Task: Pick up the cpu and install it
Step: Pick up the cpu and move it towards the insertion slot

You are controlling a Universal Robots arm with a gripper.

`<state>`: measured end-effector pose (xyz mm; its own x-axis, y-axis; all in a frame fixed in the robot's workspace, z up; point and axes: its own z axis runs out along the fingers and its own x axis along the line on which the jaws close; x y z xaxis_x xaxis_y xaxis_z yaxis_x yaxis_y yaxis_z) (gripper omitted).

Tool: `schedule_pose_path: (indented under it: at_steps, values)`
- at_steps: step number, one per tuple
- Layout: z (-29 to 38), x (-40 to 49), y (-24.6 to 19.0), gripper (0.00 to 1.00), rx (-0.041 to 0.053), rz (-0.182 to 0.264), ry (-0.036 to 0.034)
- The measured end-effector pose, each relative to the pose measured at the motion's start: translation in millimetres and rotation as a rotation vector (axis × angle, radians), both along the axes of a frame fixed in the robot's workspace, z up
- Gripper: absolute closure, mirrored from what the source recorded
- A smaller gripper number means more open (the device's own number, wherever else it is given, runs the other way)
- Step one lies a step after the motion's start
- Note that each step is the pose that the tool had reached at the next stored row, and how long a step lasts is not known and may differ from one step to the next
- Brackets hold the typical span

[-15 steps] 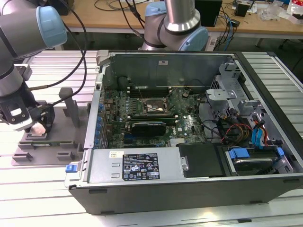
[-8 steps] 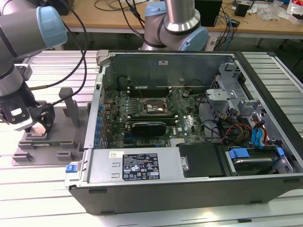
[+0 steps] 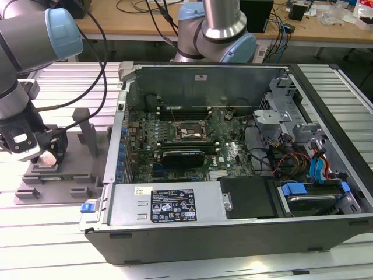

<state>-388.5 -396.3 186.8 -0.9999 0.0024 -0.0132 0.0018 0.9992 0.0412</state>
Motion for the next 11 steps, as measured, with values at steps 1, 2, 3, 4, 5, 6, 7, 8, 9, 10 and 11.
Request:
schedule_pose_path:
  at_steps: [1,2,3,4,5,6,7,8,9,10,11]
  values:
    - [0.0,0.0,0.0,0.36,0.0000,0.000,-0.0001]
    - [0.0,0.0,0.0,0.36,0.0000,0.000,0.0000]
    - [0.0,0.0,0.0,0.38,-0.0002,0.000,0.0001]
    - [0.0,0.0,0.0,0.44,-0.0001,0.000,0.0001]
    - [-0.1,0.0,0.0,0.45,0.0000,0.000,0.0000]
    - [-0.1,0.0,0.0,0.45,0.0000,0.000,0.0000]
    - [-0.1,0.0,0.0,0.45,0.0000,0.000,0.0000]
    - [0.0,0.0,0.0,0.45,0.0001,0.000,-0.0001]
    - [0.6,0.1,0.0,0.45,0.0004,0.000,-0.0006]
    - [2.5,0.1,0.1,0.45,0.0003,0.000,-0.0004]
    - [6.4,0.0,0.0,0.45,0.0000,0.000,0.0000]
